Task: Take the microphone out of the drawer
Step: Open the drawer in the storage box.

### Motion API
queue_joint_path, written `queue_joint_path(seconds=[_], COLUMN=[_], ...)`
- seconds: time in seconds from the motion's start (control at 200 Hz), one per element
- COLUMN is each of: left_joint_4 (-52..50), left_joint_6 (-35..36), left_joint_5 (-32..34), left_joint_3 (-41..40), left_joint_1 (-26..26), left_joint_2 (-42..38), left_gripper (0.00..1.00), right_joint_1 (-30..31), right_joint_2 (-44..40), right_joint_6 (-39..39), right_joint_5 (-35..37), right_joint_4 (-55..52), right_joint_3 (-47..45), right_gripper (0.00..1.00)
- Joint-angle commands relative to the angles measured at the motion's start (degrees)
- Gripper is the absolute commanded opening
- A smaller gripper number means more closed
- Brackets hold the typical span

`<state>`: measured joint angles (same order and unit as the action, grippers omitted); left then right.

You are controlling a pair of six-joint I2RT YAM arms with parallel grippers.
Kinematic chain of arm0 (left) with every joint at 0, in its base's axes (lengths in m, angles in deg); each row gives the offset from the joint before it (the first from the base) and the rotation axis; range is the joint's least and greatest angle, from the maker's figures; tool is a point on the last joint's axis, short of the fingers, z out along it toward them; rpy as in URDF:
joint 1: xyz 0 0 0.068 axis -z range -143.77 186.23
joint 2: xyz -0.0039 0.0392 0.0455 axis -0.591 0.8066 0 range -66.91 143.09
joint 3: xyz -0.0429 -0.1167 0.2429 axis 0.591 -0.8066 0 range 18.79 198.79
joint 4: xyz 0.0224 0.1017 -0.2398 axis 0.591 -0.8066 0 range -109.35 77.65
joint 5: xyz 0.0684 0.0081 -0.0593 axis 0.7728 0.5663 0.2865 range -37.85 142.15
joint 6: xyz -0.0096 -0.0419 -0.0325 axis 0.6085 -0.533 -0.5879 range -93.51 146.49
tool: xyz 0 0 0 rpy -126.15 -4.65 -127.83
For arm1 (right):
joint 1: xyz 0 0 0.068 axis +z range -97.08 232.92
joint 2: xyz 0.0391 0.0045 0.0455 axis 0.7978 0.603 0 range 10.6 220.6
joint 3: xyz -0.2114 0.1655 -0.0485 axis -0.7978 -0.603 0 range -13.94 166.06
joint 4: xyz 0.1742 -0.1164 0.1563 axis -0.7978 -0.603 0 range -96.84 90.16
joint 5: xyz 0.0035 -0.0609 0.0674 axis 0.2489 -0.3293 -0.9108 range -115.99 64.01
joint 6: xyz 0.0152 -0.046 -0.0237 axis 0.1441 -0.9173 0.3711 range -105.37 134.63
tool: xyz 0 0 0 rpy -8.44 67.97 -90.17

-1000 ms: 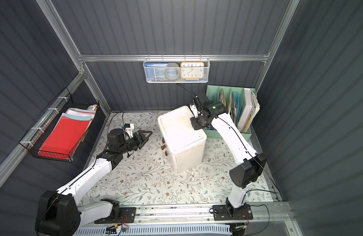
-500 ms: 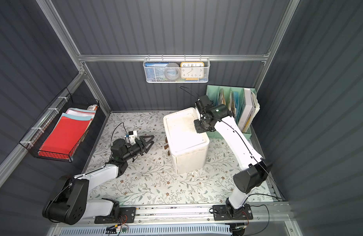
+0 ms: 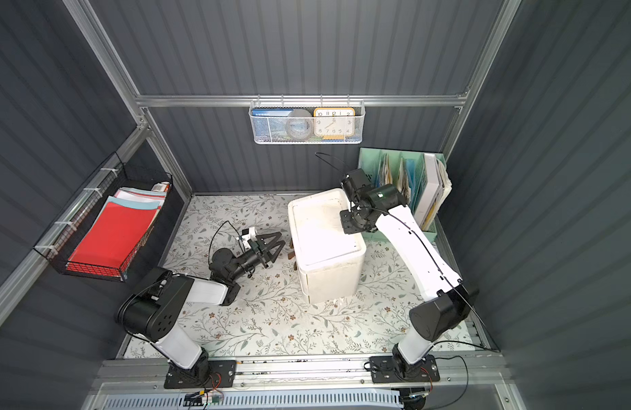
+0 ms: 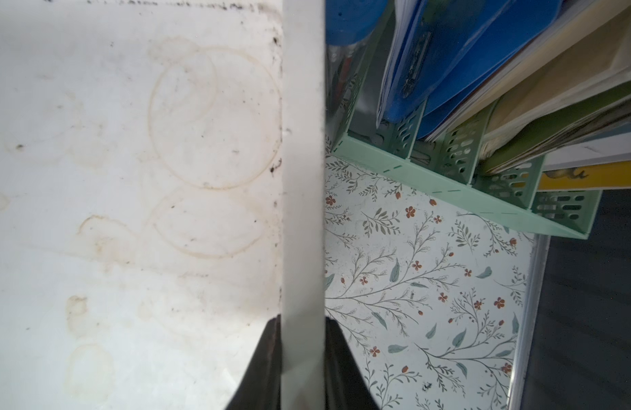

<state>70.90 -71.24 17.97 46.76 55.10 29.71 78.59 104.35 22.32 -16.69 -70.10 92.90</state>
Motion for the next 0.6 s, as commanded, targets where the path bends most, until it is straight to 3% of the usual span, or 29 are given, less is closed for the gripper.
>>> queue_joint_path(seconds=[0.0, 0.235, 0.595], left_joint_4=[4.25, -2.91, -5.81], left_joint_6=[-1.93, 0.04, 0.01], left_joint_5=[0.07, -0.78, -1.42], left_joint_3=[0.73, 0.16, 1.36], left_joint_1=[0.78, 2.31, 4.28], left_joint_2=[-1.35, -3.94, -3.29], left_gripper=[0.51, 0.51, 0.50], right_joint_1=[0.03, 0.05, 0.06], right_joint_2=[-2.71, -2.95, -2.25], right_joint_6=[-0.37, -0.17, 0.23], right_joint_5=[2.38, 1.80, 1.02], right_joint_4=[-1.82, -1.01, -0.49], right_joint_3=[-0.71, -1.11, -1.79], right_gripper=[0.02, 0.02, 0.01])
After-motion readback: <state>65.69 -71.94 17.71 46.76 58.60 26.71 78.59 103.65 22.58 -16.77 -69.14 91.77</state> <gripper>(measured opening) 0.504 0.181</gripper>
